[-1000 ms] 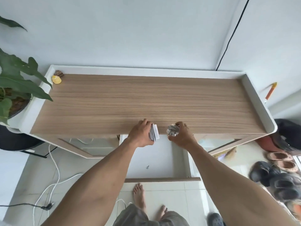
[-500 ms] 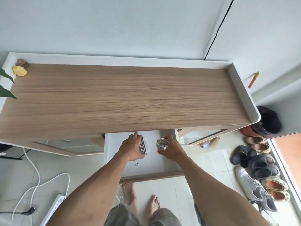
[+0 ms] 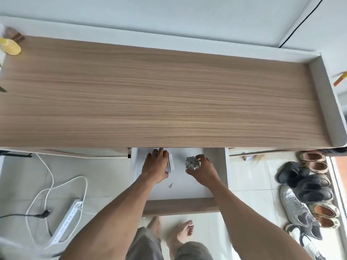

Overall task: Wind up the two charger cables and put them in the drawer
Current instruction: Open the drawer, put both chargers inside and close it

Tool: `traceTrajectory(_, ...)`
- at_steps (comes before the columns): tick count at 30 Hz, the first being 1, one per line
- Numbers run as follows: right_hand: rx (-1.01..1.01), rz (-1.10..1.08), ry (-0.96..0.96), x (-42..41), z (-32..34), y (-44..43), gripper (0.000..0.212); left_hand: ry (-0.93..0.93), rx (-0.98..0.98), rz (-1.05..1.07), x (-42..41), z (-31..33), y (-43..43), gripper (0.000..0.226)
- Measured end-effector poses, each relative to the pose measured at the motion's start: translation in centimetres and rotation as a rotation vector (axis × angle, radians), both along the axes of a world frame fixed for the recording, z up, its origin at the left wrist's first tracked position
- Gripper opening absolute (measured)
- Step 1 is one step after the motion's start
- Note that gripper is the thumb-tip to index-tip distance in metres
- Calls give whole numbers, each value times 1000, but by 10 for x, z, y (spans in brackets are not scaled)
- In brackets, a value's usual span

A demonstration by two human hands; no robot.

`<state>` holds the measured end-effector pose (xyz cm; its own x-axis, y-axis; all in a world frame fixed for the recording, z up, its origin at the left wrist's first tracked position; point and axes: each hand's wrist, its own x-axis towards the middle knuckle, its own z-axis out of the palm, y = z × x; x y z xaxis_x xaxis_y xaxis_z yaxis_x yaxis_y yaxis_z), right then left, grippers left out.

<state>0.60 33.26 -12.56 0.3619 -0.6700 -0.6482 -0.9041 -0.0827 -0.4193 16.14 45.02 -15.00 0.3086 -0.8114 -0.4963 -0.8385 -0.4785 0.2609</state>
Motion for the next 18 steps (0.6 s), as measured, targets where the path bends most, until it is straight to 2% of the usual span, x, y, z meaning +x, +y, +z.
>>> traceTrajectory(5, -113, 59, -51, 15, -19, -1, 59, 14, -88, 31, 4, -17, -9, 89)
traceTrajectory(9, -168, 104, -40, 19, -31, 4, 61, 28, -92, 73, 4, -23, -12, 88)
traceTrajectory(18, -70, 113, -141, 7, -29, 8, 77, 85, -57, 153, 4, -12, 2, 93)
